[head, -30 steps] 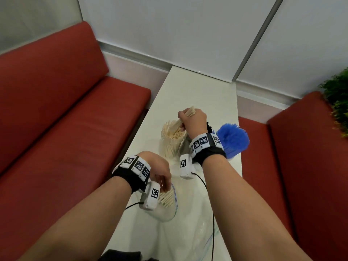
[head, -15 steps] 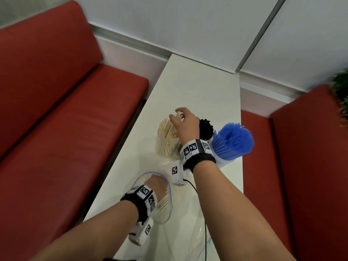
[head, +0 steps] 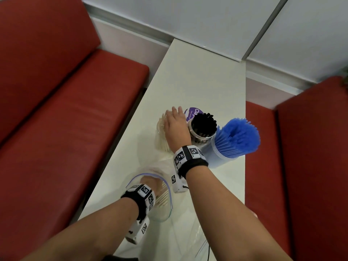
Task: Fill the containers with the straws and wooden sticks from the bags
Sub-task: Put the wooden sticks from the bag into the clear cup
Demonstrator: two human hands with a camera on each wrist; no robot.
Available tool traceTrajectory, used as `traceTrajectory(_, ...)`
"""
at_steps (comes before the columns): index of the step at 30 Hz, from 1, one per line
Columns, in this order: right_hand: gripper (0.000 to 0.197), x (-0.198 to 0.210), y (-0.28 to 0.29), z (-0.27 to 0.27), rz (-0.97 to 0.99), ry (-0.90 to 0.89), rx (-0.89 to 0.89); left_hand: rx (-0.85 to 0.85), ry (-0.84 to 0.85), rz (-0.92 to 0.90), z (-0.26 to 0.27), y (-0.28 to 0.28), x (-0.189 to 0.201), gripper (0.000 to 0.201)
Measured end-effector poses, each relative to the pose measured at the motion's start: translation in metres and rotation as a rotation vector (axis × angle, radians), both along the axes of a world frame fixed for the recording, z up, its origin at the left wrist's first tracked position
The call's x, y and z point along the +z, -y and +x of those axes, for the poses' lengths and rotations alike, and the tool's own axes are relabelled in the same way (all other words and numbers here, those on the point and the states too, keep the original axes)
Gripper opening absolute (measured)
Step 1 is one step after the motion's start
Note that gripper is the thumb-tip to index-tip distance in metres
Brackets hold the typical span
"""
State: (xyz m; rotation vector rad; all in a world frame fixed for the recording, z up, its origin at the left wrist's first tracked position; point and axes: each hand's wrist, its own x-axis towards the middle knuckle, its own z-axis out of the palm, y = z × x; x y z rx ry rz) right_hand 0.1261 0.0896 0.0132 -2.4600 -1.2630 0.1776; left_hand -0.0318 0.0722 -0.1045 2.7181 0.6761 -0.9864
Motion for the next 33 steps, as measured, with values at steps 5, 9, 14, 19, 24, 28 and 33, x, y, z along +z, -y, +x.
traceTrajectory(5, 0.061, -0.004, -0.005, -0.006, -0.03, 0.138, -0.062, -0.085, -0.048, 0.006, -0.005, -0.001, 0.005, 0.053)
traceTrajectory(9, 0.079, -0.017, 0.003, -0.011, -0.231, 0.136, -0.006, -0.124, -0.089, -0.007, -0.016, -0.001, 0.01, 0.071)
traceTrajectory(14, 0.088, -0.013, 0.009, -0.012, -0.255, -0.029, -0.051, 0.053, -0.055, -0.182, -0.003, -0.004, 0.03, 0.036)
traceTrajectory(19, 0.062, 0.014, 0.021, -0.023, 0.094, -0.074, -0.026, -0.051, -0.062, -0.097, -0.014, -0.007, 0.043, 0.056)
traceTrajectory(24, 0.041, 0.035, 0.043, -0.059, 0.304, -0.861, 0.037, -0.097, -0.044, -0.082, -0.003, -0.015, 0.089, 0.038)
traceTrajectory(28, 0.055, 0.031, 0.065, -0.087, 0.192, -1.014, 0.071, -0.044, -0.068, -0.042, -0.001, -0.022, 0.131, 0.044)
traceTrajectory(33, 0.048, 0.023, 0.095, -0.118, 0.036, -0.796, 0.162, -0.113, -0.168, -0.022, -0.016, -0.04, 0.195, 0.034)
